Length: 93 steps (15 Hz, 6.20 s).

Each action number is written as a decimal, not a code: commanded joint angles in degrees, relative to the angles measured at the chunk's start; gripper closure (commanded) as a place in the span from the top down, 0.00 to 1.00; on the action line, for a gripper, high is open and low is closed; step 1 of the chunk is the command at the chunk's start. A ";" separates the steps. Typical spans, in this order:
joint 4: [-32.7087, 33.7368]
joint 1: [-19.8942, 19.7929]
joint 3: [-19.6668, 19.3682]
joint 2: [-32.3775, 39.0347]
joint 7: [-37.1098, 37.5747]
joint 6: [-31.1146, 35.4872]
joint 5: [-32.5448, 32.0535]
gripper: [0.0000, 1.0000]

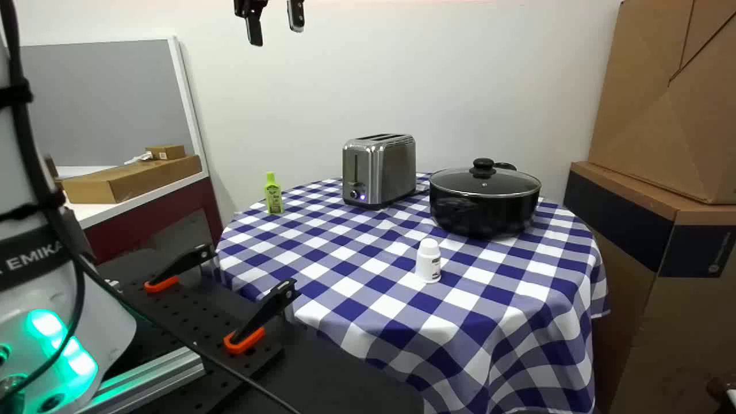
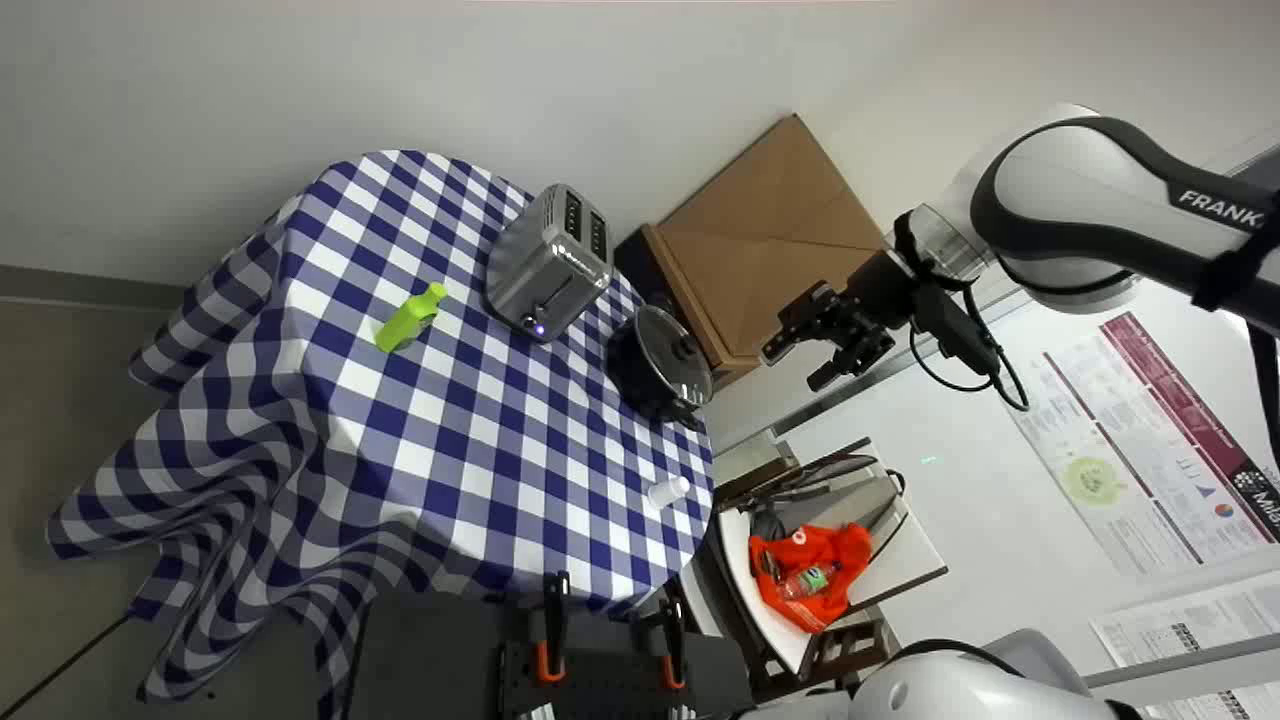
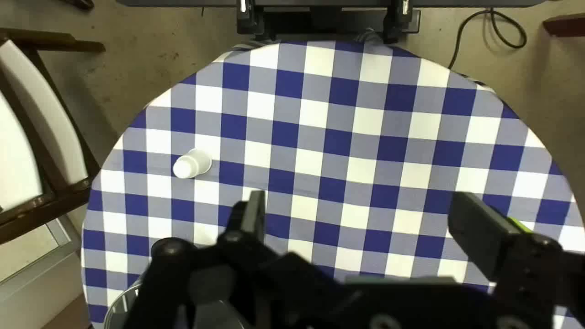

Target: Switch off the toaster

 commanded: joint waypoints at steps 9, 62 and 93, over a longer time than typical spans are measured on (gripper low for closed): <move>-0.11 -0.43 -1.94 0.15 -0.35 2.92 -2.47 0.75; 27.42 11.95 -8.41 60.42 17.50 35.60 -27.49 0.00; 32.63 19.12 -13.41 71.19 18.51 47.30 -26.41 0.00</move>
